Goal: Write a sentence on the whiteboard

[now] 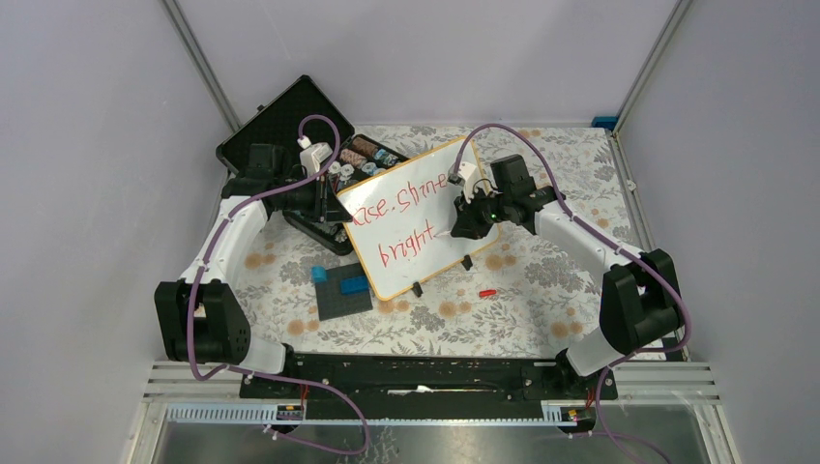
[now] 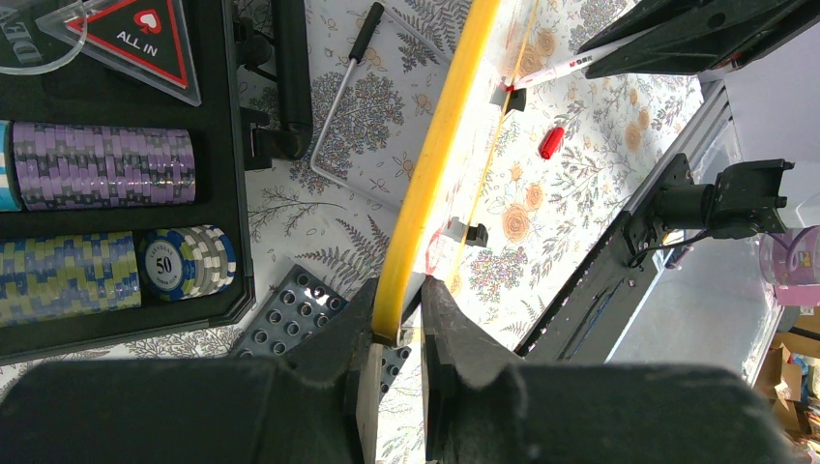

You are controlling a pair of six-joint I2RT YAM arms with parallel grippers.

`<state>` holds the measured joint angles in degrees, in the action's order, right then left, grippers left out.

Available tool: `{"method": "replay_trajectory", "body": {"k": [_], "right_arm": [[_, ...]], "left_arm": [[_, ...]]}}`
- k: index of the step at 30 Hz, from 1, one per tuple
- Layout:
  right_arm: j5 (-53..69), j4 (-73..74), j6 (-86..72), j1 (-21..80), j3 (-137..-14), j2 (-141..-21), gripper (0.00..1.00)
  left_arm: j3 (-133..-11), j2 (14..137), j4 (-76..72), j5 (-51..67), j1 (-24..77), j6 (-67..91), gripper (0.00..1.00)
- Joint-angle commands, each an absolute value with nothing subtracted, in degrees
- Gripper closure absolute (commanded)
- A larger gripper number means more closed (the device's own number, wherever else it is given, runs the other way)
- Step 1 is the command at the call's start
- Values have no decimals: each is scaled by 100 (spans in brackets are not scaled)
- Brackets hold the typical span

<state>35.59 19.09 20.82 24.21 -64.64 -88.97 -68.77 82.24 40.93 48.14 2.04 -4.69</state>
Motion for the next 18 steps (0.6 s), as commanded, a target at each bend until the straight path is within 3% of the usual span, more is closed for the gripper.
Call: {"method": "replay_trajectory", "body": {"k": [1, 18], "right_arm": [[3508, 1984, 2206, 2371, -6679, -8714, 100], [3665, 2034, 2147, 2370, -6758, -8763, 100]], "left_arm": [[-6792, 8191, 4043, 4335, 343, -885, 100], [-6796, 8186, 4045, 4332, 341, -879, 100]]}}
